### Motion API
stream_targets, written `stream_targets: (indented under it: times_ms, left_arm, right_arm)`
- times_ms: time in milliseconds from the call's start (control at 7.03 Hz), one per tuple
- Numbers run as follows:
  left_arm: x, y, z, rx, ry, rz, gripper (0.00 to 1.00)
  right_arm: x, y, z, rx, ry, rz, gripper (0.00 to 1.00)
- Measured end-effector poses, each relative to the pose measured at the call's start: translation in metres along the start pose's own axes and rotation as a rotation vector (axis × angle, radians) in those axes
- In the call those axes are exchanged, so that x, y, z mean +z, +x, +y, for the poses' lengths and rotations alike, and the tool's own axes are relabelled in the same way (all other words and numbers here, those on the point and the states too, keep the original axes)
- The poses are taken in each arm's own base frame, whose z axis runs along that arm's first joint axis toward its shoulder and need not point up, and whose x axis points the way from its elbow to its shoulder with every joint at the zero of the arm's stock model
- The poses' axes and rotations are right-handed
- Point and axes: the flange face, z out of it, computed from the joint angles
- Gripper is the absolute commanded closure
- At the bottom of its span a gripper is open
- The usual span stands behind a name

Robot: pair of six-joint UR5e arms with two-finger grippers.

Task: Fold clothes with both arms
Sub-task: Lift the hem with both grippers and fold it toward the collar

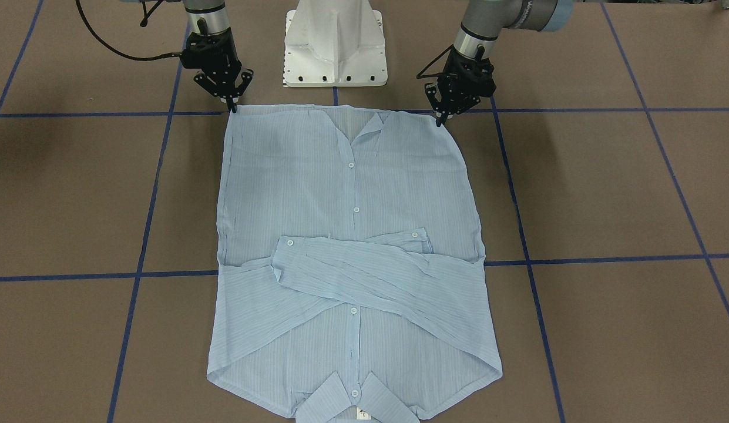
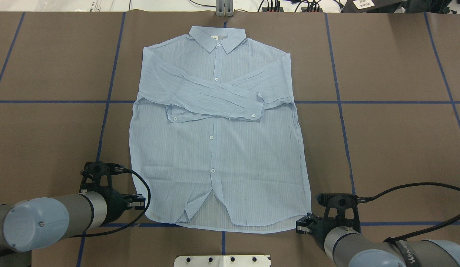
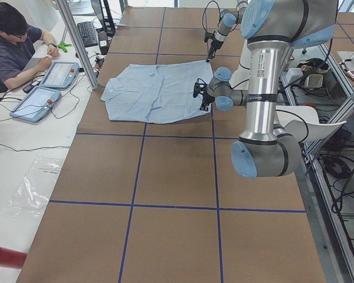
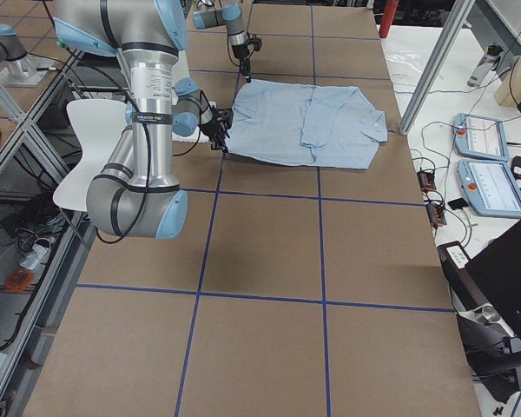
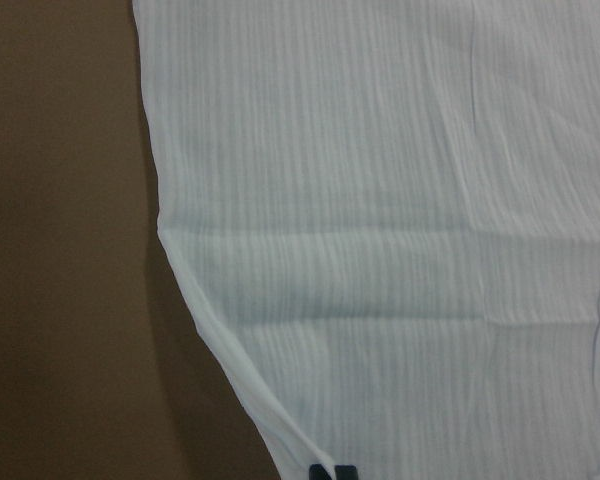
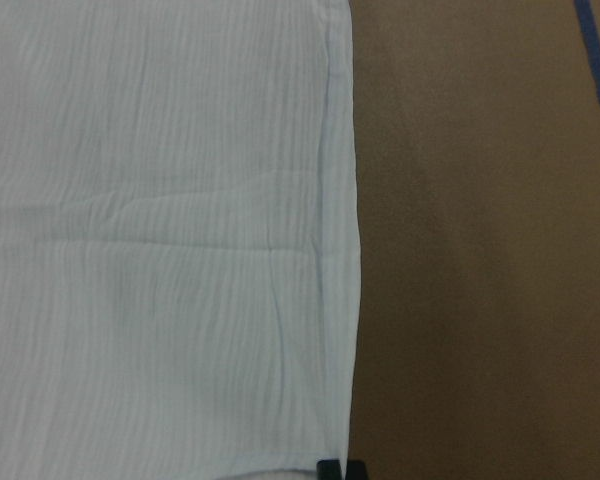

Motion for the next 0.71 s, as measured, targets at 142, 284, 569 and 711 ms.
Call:
stream_targets:
  times_ms: [142, 284, 569, 711]
  left_arm:
    - [-0.048, 0.019, -0.002, 0.001, -0.051, 0.030, 1.00]
    - [-0.106, 0.034, -0.003, 0.003, -0.113, 0.058, 1.00]
    - [-0.209, 0.053, -0.005, 0.002, -0.225, 0.111, 1.00]
    - [-0.228, 0.065, -0.013, -0.001, -0.246, 0.116, 1.00]
  right_arm:
    - [-0.045, 0.001, -0.024, 0.028, -0.056, 0.004, 1.00]
    - [-0.095, 0.007, -0.047, 0.061, -0.129, 0.011, 1.00]
    - [-0.173, 0.010, -0.071, 0.106, -0.263, -0.017, 1.00]
    - [-0.192, 0.006, -0.081, 0.120, -0.285, -0.038, 1.00]
